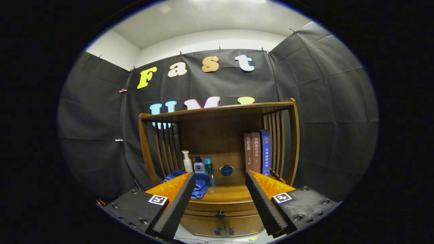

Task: Pull open the drawer, take out the items inside it, and place them on the countertop above the cabinet.

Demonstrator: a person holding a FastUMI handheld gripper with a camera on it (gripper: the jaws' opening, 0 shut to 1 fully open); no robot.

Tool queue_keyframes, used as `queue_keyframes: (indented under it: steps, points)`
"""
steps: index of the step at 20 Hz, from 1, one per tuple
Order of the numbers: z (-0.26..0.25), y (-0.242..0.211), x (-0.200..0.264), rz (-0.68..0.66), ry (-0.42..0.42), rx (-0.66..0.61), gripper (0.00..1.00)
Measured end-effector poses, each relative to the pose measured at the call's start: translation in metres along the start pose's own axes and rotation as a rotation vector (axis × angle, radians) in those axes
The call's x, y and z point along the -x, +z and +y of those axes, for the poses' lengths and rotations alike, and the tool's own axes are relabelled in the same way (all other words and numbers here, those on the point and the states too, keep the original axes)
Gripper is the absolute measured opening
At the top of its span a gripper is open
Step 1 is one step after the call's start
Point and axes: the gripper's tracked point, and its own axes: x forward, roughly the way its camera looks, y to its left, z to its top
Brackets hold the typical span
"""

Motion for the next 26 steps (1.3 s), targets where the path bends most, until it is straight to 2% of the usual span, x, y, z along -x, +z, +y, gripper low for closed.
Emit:
queue_keyframes:
  steps: [5, 10, 20, 26]
  points:
    - [0.004, -0.017, -0.003, 0.022, 0.000, 0.016, 0.96]
    - [0.002, -0.054, -0.017, 0.074, -0.015, 0.018, 0.96]
    - [0.002, -0.180, -0.060, 0.266, -0.021, -0.008, 0.97]
    - [-0.006, -0.257, -0.087, 0.385, -0.058, -0.013, 0.97]
